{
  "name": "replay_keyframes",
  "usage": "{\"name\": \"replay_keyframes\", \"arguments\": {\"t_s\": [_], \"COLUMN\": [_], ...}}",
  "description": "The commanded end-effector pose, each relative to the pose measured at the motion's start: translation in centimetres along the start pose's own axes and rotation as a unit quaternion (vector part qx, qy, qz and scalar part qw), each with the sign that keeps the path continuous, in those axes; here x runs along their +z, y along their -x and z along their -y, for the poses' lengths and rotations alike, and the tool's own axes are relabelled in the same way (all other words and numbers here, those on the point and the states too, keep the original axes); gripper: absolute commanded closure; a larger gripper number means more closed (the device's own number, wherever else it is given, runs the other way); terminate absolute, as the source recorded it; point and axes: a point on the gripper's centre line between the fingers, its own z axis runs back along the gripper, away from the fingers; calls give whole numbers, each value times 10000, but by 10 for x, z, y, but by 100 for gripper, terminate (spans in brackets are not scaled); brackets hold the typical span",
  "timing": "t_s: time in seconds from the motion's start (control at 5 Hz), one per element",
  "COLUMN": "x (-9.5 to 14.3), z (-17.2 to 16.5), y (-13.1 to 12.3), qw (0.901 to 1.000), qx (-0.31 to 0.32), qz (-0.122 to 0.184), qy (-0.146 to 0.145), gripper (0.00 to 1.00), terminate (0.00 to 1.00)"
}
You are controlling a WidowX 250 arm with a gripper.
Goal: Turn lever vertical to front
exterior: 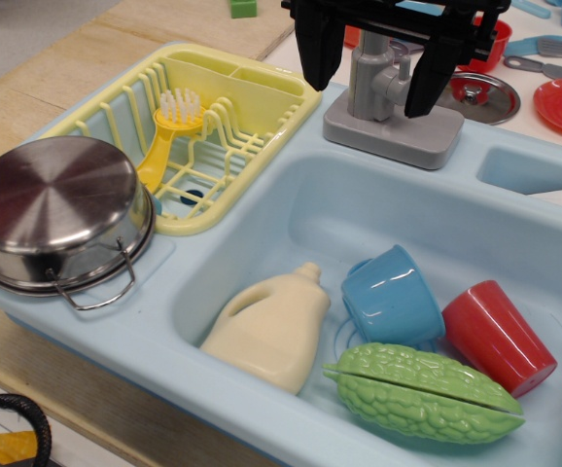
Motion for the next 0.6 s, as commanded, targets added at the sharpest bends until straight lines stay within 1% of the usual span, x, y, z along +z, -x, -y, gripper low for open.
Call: {"name": "replay_keyframes", "arguments": {"t_s": [0.0, 0.2, 0.4], "x": [0, 0, -3], "z": [0, 2, 6], "y": [0, -11, -23], "qw": [10000, 9997, 9986], "qx": [0, -210, -400], "qz": [0, 127, 335], "qy": [0, 18, 85], "gripper": [0, 0, 0], "terminate": [0, 0, 0]}}
